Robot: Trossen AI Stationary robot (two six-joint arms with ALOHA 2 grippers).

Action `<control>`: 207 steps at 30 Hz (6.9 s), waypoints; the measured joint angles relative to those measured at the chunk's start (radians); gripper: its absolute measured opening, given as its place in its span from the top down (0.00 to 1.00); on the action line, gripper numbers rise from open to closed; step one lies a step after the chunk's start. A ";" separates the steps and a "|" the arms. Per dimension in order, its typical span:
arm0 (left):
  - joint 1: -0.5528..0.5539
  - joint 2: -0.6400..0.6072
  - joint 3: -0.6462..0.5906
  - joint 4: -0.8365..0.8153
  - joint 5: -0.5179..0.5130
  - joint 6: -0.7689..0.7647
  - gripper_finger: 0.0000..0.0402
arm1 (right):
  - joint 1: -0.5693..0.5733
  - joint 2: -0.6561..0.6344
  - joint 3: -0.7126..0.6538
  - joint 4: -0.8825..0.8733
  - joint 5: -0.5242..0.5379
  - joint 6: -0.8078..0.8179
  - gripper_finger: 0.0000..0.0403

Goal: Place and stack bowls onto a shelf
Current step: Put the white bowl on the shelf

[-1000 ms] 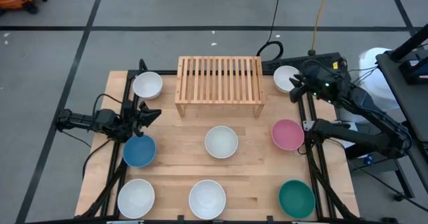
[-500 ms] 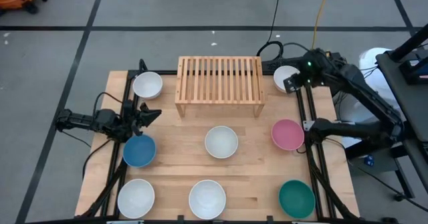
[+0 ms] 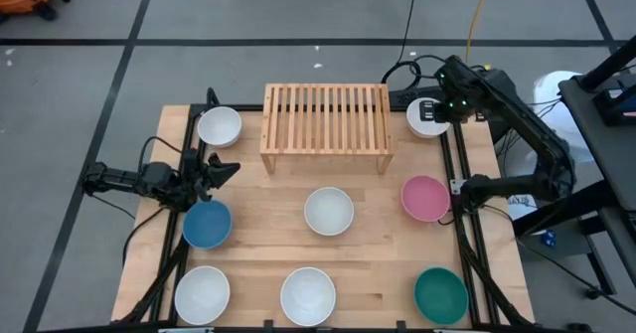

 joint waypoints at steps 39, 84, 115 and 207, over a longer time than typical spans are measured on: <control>0.000 0.000 0.000 -0.006 0.110 -0.007 0.86 | 0.008 0.136 -0.060 0.466 -0.049 0.245 0.76; 0.000 0.000 0.000 -0.005 0.147 -0.034 0.86 | -0.023 0.138 -0.380 0.595 -0.070 -0.230 0.76; 0.000 0.000 0.000 -0.002 0.147 -0.059 0.86 | -0.022 0.285 -0.377 0.614 -0.067 -0.406 0.99; 0.000 0.000 0.000 -0.004 0.059 -0.078 0.86 | 0.593 0.617 0.743 -0.135 -0.097 -0.818 1.00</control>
